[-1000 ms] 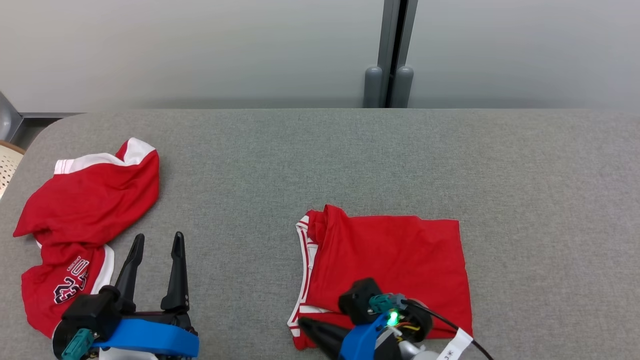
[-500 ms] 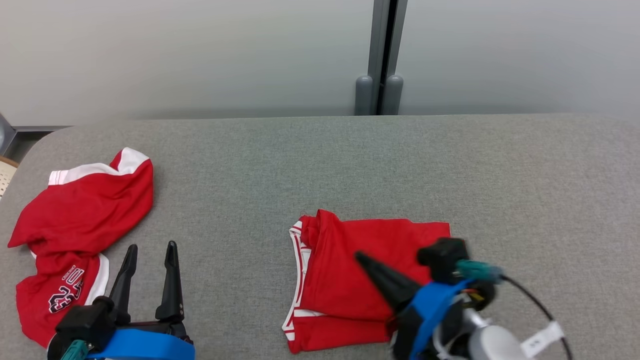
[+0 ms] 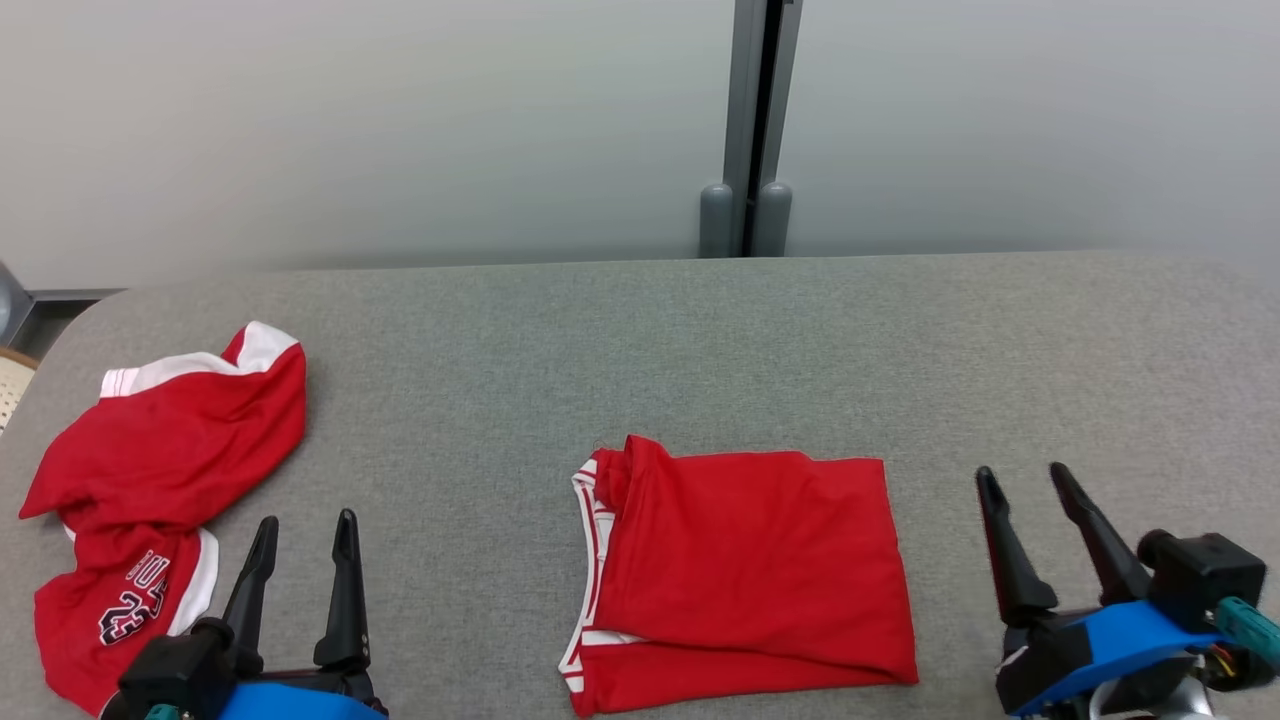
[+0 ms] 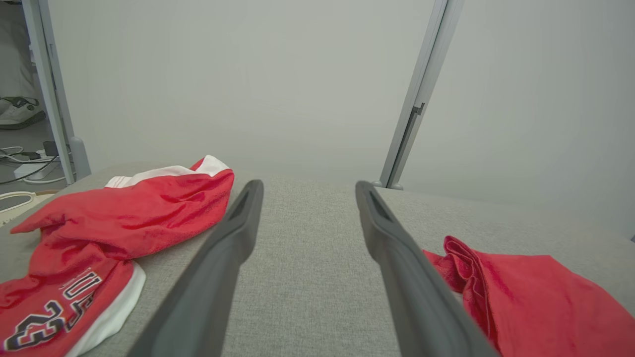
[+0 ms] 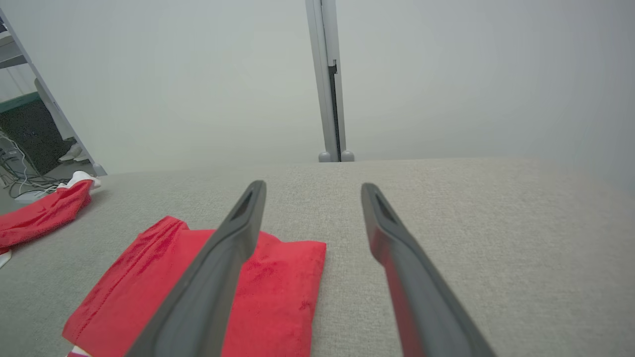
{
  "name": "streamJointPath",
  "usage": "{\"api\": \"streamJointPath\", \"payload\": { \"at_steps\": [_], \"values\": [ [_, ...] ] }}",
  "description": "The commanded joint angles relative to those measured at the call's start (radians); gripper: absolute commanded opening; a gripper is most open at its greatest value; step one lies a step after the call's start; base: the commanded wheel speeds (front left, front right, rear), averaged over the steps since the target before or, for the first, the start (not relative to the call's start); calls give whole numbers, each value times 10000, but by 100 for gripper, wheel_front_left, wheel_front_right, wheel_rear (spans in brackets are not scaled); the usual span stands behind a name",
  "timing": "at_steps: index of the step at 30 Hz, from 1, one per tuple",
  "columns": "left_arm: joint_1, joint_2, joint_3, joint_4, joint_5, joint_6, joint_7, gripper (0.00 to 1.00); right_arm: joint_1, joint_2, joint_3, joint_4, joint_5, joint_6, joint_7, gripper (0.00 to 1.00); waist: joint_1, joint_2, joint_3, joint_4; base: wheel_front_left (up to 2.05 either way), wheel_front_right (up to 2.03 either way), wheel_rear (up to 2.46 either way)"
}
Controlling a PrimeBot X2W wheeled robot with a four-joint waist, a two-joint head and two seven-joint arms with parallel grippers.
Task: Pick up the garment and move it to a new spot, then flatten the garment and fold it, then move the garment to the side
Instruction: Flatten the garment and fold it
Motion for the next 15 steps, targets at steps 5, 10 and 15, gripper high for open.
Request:
{"api": "streamJointPath", "payload": {
  "at_steps": [5,10,15],
  "values": [
    [269,97,-48,44,113,58,-53,100,279,31,-270,-174,-80,5,92,100,1,0,-186,-160,0,0,0],
    [334,96,-101,103,141,50,-70,100,379,27,-580,-215,-91,5,398,100,1,0,-299,-181,0,0,0],
    [371,94,-100,224,52,121,10,100,388,30,-658,-127,-117,5,544,100,1,0,-389,-261,0,0,0]
  ]
}}
